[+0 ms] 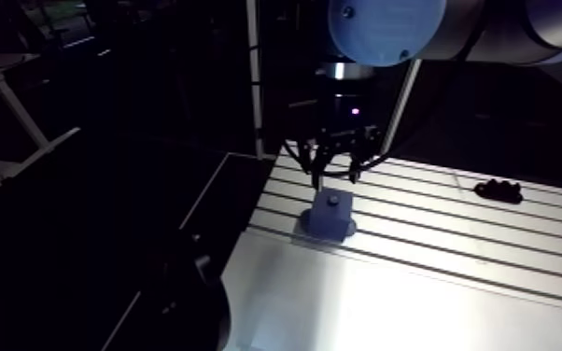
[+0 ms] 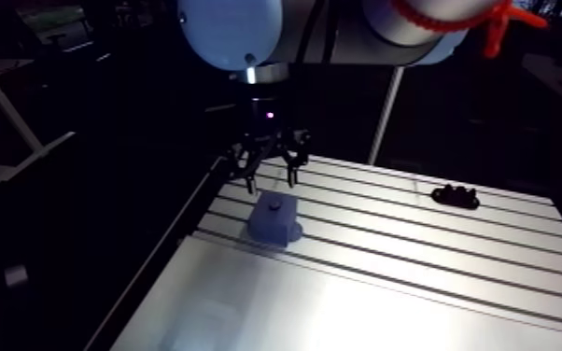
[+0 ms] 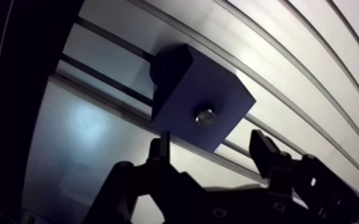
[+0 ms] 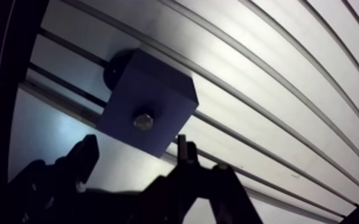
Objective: Pick up the M10 bolt and insert it into the hex recess until seated.
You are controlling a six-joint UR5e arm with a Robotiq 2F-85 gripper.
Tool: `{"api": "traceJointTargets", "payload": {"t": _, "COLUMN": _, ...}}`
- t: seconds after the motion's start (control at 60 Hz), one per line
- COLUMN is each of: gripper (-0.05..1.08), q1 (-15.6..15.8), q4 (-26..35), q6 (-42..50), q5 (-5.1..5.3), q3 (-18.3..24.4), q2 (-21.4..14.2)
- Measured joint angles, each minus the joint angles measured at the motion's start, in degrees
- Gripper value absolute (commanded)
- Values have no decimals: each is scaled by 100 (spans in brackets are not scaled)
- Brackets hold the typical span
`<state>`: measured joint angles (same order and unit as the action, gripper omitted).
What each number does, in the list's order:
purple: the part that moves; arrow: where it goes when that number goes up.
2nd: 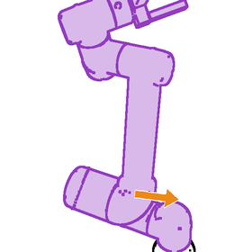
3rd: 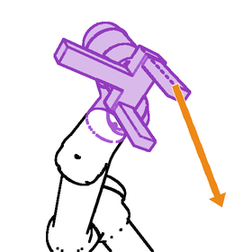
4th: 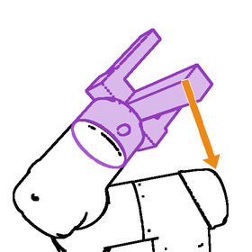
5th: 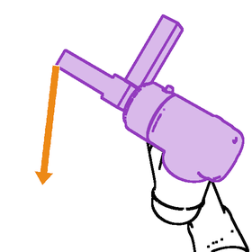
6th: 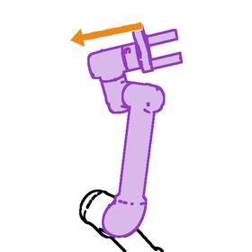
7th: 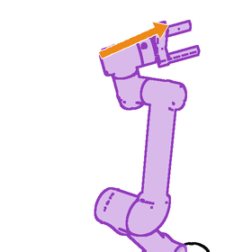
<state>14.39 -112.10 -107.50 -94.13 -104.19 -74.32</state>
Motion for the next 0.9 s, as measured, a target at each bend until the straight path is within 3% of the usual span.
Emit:
{"api": "traceJointTargets", "payload": {"t": 0.317, "gripper": 48, "q1": 0, "q4": -188, "q6": 185, "q5": 25, "q3": -152, "q2": 50}}
{"api": "traceJointTargets", "payload": {"t": 0.9, "gripper": 53, "q1": -30, "q4": -445, "q6": 736, "q5": 56, "q3": -255, "q2": 106}}
